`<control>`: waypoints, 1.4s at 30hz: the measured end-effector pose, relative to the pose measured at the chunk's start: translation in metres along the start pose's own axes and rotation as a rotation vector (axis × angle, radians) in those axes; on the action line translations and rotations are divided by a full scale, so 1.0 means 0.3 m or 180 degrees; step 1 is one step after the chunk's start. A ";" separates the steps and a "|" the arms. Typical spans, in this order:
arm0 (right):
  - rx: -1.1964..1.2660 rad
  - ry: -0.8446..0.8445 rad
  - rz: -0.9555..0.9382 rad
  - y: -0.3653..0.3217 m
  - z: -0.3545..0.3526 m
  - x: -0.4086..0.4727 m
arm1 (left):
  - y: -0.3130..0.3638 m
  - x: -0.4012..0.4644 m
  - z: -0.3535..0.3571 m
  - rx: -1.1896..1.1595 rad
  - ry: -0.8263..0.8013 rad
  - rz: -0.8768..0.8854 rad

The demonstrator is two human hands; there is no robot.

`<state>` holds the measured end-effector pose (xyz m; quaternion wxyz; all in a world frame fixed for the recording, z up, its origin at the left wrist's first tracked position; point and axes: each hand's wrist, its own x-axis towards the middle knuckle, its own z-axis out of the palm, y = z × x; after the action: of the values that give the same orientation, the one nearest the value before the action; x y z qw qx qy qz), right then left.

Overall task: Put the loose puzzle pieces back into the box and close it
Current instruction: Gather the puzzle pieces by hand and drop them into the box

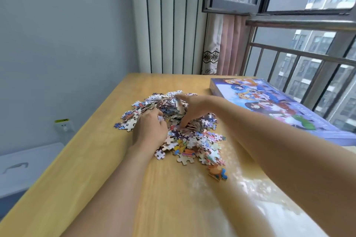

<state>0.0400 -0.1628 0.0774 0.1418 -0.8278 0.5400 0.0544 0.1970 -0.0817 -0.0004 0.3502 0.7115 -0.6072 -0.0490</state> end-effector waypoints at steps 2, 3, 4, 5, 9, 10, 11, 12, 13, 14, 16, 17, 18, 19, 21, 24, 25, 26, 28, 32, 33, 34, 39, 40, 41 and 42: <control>-0.0095 0.0132 -0.0008 0.002 0.004 0.010 | 0.002 0.001 0.005 -0.0038 -0.0034 0.0028; -0.0119 0.0258 -0.0005 0.006 0.011 0.009 | 0.005 0.001 0.007 -0.0058 -0.0029 0.0046; -0.0110 0.0382 -0.0006 0.008 0.020 0.006 | 0.008 0.001 0.009 -0.0075 -0.0014 0.0072; -0.0066 0.0486 -0.0021 0.011 0.029 0.002 | 0.010 0.003 0.011 -0.0082 0.0002 0.0103; 0.0156 0.0843 -0.0067 0.031 0.050 -0.021 | 0.017 0.007 0.016 -0.0128 -0.0009 0.0136; 0.0182 0.0905 -0.0081 0.036 0.051 -0.025 | 0.017 0.008 0.018 -0.0145 -0.0018 0.0145; 0.0195 0.0950 -0.0112 0.040 0.050 -0.033 | 0.017 0.008 0.020 -0.0159 -0.0020 0.0164; 0.0196 0.1000 -0.0153 0.045 0.048 -0.039 | 0.018 0.008 0.021 -0.0175 -0.0008 0.0189; 0.0199 0.1059 -0.0186 0.049 0.044 -0.046 | 0.017 0.010 0.020 -0.0188 0.0010 0.0218; 0.0231 0.1137 -0.0209 0.058 0.041 -0.054 | 0.017 0.009 0.021 -0.0207 0.0031 0.0254; 0.0387 0.1329 -0.0188 0.078 0.034 -0.072 | 0.018 0.010 0.021 -0.0252 0.0072 0.0322; 0.0472 0.1412 -0.0175 0.092 0.031 -0.084 | 0.022 0.009 0.021 -0.0280 0.0087 0.0352; 0.0539 0.1472 -0.0189 0.103 0.030 -0.093 | 0.024 0.008 0.020 -0.0306 0.0098 0.0370; 0.0611 0.1525 -0.0196 0.114 0.029 -0.105 | 0.027 0.006 0.020 -0.0328 0.0099 0.0388; 0.0889 0.1683 -0.0174 0.137 0.023 -0.133 | 0.034 0.002 0.022 -0.0375 0.0078 0.0428; 0.1809 0.1851 -0.0027 0.162 0.021 -0.169 | 0.036 -0.002 0.025 -0.0429 0.0093 0.0489; 0.2197 0.1836 0.0045 0.169 0.023 -0.184 | 0.041 -0.003 0.026 -0.0445 0.0113 0.0522; 0.2588 0.1799 0.0135 0.172 0.028 -0.195 | 0.043 -0.005 0.026 -0.0477 0.0142 0.0554; 0.3420 0.1667 0.0370 0.177 0.034 -0.227 | 0.061 -0.014 0.021 -0.0599 0.0212 0.0681; 0.4905 0.1129 0.0576 0.162 0.042 -0.315 | 0.105 -0.053 0.008 -0.0843 0.0338 0.0988; 0.5158 0.0930 0.0575 0.161 0.046 -0.343 | 0.117 -0.063 0.009 -0.0858 0.0316 0.1038; 0.5367 0.0752 0.0536 0.158 0.050 -0.361 | 0.122 -0.069 0.009 -0.0855 0.0279 0.1079; 0.5996 0.0494 0.0628 0.134 0.098 -0.440 | 0.134 -0.076 0.021 -0.0837 0.0116 0.1232; 0.6039 0.0484 0.0694 0.130 0.117 -0.451 | 0.136 -0.078 0.022 -0.0854 0.0112 0.1232; 0.6099 0.0452 0.0749 0.126 0.139 -0.458 | 0.136 -0.080 0.024 -0.0878 0.0111 0.1230; 0.6151 0.0400 0.0774 0.123 0.163 -0.465 | 0.137 -0.083 0.024 -0.0897 0.0109 0.1225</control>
<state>-0.0479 -0.0398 0.0583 0.7239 -0.2948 0.4403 -0.4418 0.1527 -0.0631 0.0082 0.4593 0.5275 -0.7127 -0.0535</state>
